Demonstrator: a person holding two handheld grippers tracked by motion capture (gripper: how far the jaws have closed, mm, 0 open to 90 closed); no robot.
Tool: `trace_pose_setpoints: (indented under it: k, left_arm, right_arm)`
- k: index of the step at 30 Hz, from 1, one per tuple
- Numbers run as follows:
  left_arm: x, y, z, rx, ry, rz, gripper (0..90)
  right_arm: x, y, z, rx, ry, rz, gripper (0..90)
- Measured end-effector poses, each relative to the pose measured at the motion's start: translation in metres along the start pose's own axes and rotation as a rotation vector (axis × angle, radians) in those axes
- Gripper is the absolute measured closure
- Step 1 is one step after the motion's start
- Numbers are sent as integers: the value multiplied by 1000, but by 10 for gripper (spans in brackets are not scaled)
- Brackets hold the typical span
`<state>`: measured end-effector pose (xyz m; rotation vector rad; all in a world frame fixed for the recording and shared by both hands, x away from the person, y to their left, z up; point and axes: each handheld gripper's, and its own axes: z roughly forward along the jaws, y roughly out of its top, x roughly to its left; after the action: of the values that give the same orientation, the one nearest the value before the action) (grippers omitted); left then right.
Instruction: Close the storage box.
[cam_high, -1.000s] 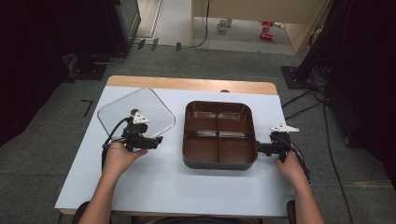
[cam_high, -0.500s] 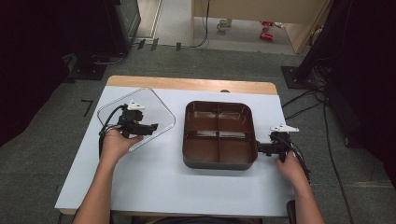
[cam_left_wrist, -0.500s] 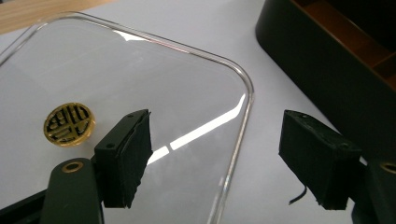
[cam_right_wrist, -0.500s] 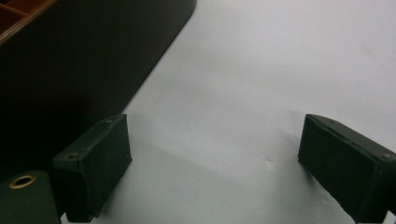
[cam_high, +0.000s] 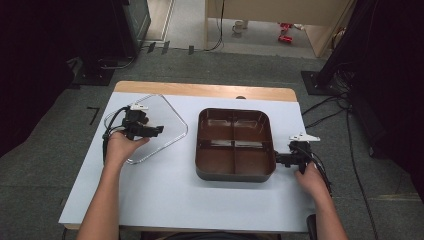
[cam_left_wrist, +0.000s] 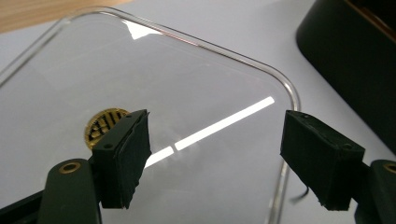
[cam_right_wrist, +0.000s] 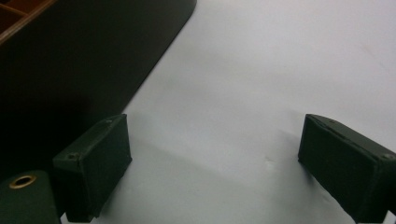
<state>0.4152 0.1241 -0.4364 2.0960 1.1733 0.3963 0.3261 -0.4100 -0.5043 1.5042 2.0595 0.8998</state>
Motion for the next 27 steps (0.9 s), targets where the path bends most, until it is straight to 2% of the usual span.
trace_pose_setpoints:
  k: [1,4,6,8,12,14,19,23,27]
  left_arm:
    - [5,1,2,-6,16,-3,251]
    - [10,1,5,-17,26,-8,264]
    - [14,1,8,-7,39,-1,265]
    - [21,1,14,6,71,5,280]
    - [25,0,18,5,85,5,299]
    - [29,-3,22,10,111,6,302]
    - [34,-7,28,31,119,-3,316]
    - [37,-12,32,37,124,-22,390]
    - [40,-15,34,41,135,-24,485]
  right_arm:
    - [0,0,0,0,0,0,88]
    - [0,0,0,0,0,0,88]
    - [0,0,0,0,0,0,88]
    - [0,0,0,0,0,0,88]
    - [0,0,0,0,0,0,88]
    - [0,0,0,0,0,0,88]
    - [0,0,0,0,0,0,88]
    - [0,0,0,0,0,0,88]
    - [0,0,0,0,0,0,88]
